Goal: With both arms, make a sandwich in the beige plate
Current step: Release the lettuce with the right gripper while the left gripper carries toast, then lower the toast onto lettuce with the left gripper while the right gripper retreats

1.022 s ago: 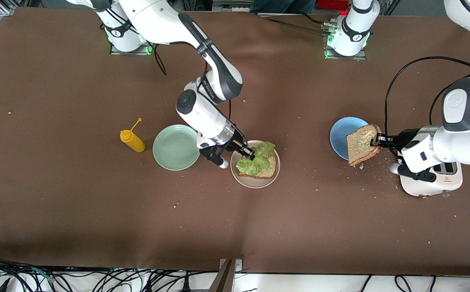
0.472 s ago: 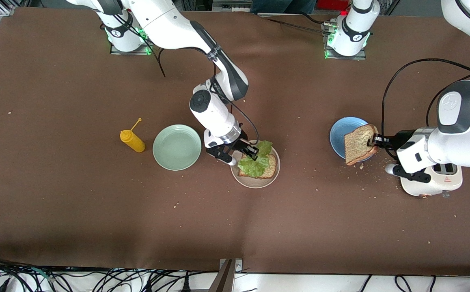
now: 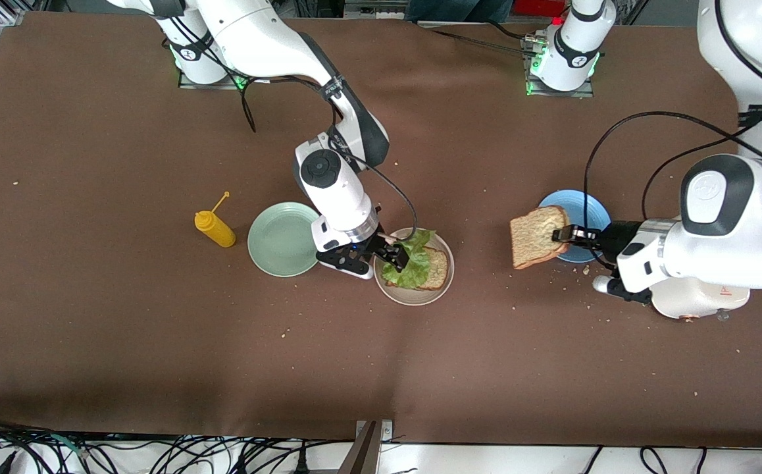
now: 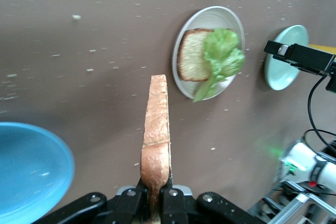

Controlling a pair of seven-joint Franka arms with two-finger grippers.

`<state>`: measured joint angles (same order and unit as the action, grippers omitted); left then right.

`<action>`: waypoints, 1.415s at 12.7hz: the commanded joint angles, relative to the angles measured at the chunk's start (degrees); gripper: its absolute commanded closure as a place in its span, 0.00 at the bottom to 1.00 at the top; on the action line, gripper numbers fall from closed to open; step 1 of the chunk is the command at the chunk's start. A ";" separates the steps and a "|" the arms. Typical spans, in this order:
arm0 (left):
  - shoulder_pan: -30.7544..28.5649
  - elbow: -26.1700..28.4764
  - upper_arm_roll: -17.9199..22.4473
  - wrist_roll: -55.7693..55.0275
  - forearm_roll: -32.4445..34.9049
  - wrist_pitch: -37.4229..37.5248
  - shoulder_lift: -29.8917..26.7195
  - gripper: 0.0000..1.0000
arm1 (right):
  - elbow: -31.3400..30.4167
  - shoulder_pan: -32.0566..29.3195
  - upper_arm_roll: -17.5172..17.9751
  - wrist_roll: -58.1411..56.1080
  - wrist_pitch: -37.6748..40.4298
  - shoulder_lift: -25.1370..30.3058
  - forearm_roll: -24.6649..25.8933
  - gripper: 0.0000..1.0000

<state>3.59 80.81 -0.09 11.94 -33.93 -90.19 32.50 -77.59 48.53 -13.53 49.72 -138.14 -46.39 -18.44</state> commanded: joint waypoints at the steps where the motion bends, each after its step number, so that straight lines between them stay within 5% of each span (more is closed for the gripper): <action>1: 5.53 -1.36 0.44 -1.03 -6.14 -4.18 3.18 1.00 | 0.07 -0.10 -3.33 -4.61 14.08 5.85 4.02 0.00; 8: 19.25 -1.36 0.44 -14.56 -10.72 -18.26 6.79 1.00 | 0.16 -0.10 -20.11 -28.69 37.30 14.65 3.33 0.00; 10: 21.27 -1.27 0.53 -15.10 -12.03 -21.07 7.66 1.00 | -0.02 -2.27 -20.92 -35.20 40.84 18.07 3.24 0.00; 14: 23.30 -1.09 0.53 -14.49 -14.76 -26.53 9.51 1.00 | -4.66 -21.67 -2.51 -36.89 44.45 26.59 6.47 0.00; 16: 22.95 -1.09 0.53 -14.22 -14.50 -26.62 10.31 1.00 | -9.48 -29.33 6.46 -36.98 44.45 31.51 13.92 0.00; 18: 22.60 -0.83 0.71 -13.87 -14.15 -26.53 10.31 1.00 | -16.51 -35.32 11.32 -41.87 40.26 37.66 19.38 0.00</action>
<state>26.24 80.76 0.03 -2.87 -46.59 -116.72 42.38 -84.84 18.11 -7.28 11.80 -93.79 -16.69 -3.49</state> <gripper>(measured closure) 0.907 0.000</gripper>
